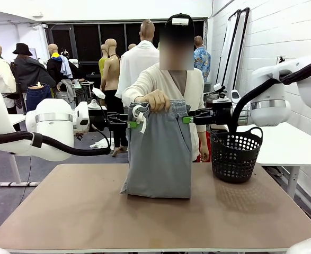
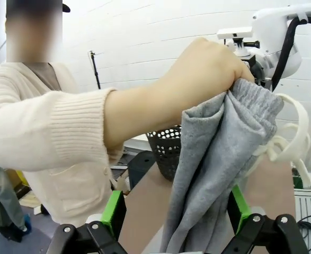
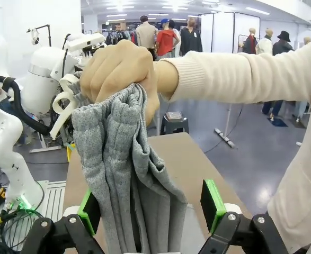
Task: Fold the training pants.
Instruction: Release the ends of the Training pants and then grab the overlapped ends.
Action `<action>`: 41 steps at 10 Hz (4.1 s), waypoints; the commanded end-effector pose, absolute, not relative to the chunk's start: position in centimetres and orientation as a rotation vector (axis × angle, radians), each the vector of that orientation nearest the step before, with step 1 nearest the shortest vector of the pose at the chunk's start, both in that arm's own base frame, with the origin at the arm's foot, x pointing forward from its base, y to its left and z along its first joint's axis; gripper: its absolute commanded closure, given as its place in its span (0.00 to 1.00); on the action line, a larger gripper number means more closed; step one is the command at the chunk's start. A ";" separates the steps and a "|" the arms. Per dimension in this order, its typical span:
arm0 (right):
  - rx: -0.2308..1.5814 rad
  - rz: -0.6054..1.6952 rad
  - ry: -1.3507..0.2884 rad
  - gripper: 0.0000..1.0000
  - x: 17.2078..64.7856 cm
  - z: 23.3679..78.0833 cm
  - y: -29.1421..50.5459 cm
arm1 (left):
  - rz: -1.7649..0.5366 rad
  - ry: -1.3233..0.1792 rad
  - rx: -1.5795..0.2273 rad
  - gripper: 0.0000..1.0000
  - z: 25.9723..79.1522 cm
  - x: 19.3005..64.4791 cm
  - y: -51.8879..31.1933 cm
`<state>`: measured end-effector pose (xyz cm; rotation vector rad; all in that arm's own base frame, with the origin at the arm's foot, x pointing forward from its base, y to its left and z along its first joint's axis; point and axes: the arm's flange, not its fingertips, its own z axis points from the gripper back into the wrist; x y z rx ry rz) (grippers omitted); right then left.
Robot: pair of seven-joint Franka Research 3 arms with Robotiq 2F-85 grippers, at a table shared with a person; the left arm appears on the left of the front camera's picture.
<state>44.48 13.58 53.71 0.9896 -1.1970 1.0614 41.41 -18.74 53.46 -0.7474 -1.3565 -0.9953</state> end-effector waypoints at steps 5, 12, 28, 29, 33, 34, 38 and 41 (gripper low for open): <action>0.930 1.042 -1.293 0.07 43.5 53.2 14.4 | -0.991 -1.424 -0.721 0.00 52.7 41.1 -19.6; 0.881 1.032 -1.346 0.07 43.4 52.4 14.7 | -1.028 -1.425 -0.759 0.00 52.8 42.3 -20.0; 1.117 1.168 -1.182 0.07 44.6 52.2 16.5 | -1.216 -1.269 -0.932 0.00 52.9 44.6 -22.8; 1.126 1.170 -1.183 0.07 44.7 52.1 16.9 | -1.222 -1.262 -0.943 0.00 52.8 44.8 -23.1; 1.140 1.190 -1.148 0.07 45.1 51.9 18.6 | -1.248 -1.226 -1.004 0.00 52.8 44.8 -24.2; 1.129 1.196 -1.146 0.07 45.3 51.8 19.1 | -1.244 -1.226 -1.023 0.00 52.9 44.8 -24.6; 1.108 1.207 -1.166 0.07 46.0 52.0 20.1 | -1.205 -1.179 -1.149 0.00 53.3 44.7 -25.3; 1.105 1.206 -1.170 0.07 46.3 51.9 20.1 | -1.187 -1.164 -1.170 0.00 53.2 44.3 -24.6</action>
